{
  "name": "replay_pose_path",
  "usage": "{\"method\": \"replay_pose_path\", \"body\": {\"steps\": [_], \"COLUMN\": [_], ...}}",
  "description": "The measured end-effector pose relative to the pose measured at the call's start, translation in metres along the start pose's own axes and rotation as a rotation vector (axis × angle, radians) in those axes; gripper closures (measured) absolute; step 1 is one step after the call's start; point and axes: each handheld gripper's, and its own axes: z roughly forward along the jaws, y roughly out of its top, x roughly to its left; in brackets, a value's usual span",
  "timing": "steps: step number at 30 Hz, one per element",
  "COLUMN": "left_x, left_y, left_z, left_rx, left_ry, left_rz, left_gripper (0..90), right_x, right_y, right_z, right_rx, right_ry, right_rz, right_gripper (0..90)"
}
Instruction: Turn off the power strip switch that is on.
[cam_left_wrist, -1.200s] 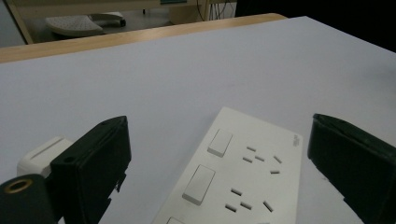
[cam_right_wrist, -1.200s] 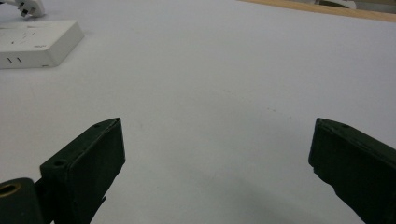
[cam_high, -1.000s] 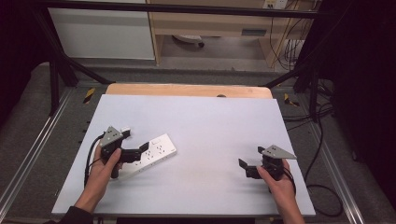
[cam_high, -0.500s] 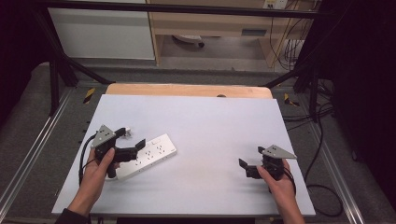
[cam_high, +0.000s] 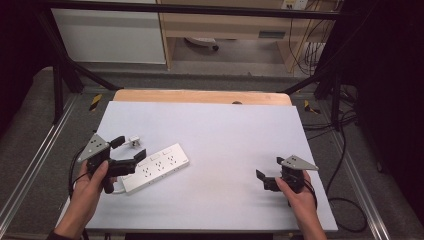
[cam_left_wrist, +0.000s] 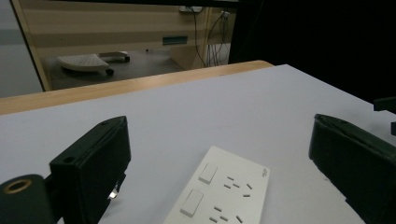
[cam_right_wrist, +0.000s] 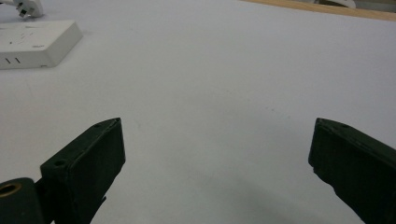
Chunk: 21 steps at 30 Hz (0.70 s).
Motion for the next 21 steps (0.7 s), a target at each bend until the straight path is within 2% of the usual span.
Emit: {"method": "replay_pose_path", "body": {"steps": [13,21], "left_x": [0.012,0.02], "left_y": [-0.005,-0.025], "left_z": [-0.037,-0.05], "left_rx": [-0.034,-0.027], "left_ry": [0.029,0.049], "left_rz": [-0.017,-0.051], "left_gripper": [5.5,5.5], "right_x": [-0.002,-0.003], "right_y": [0.0,0.0], "right_z": [-0.002,-0.003], "right_rx": [-0.01,-0.014], "right_ry": [-0.005,-0.015], "right_rz": [0.001,0.004], "right_gripper": [4.2,4.1]}}
